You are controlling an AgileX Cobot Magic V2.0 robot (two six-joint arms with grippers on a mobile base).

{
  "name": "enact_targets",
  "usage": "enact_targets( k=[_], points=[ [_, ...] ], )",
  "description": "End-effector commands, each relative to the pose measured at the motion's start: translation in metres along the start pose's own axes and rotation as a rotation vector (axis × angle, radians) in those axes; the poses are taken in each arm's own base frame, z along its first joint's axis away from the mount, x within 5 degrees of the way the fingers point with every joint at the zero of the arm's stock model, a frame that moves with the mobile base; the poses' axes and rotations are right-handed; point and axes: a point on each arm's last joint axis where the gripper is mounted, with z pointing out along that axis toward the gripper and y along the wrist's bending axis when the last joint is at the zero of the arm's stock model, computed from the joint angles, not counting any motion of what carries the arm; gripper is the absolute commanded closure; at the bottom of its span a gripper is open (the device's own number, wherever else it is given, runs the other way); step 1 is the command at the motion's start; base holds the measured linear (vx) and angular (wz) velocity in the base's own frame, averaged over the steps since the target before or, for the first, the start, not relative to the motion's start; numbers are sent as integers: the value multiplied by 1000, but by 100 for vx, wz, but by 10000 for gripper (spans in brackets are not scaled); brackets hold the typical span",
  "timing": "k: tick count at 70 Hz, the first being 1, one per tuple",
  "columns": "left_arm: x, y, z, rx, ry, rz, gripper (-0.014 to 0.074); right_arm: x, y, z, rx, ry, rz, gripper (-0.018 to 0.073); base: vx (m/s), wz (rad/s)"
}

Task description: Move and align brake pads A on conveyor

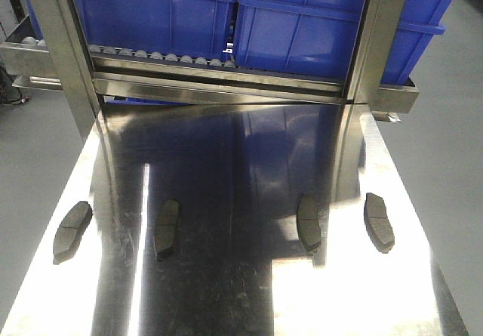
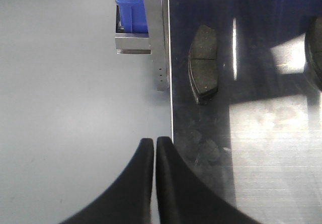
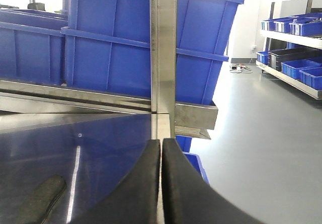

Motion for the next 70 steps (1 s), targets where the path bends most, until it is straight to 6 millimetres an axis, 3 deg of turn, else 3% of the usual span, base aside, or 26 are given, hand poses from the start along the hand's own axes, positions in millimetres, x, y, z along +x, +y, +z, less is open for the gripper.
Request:
enact_targets(
  k=[1,10,26,34,47,59,70],
  points=[
    [-14,-2,-5,21,-83,-21,548,-6,-1,-1,13,-85,-14,569,0,0],
    [-16,-2,-5,23,-98,-21,444,-6,-1,-1,12,-85,-14,569,0,0],
    [-16,-2,-5,23,-97,22,150,-6,-1,-1,12,-85,-14,569,0,0],
    [-19,-5,-1,57,-73,19,68,-6,-1,-1,12,-85,-14,569,0,0],
    [-57,-14,21,164,42,33,58,-6,-1,-1,12,-85,-14,569,0,0],
    [-96,-19,58,217,179,17,69,-6,-1,-1,12,-85,-14,569,0,0],
    [-114,-28,92,223,299,97,95,-6,-1,-1,12,-85,-14,569,0,0]
  ],
)
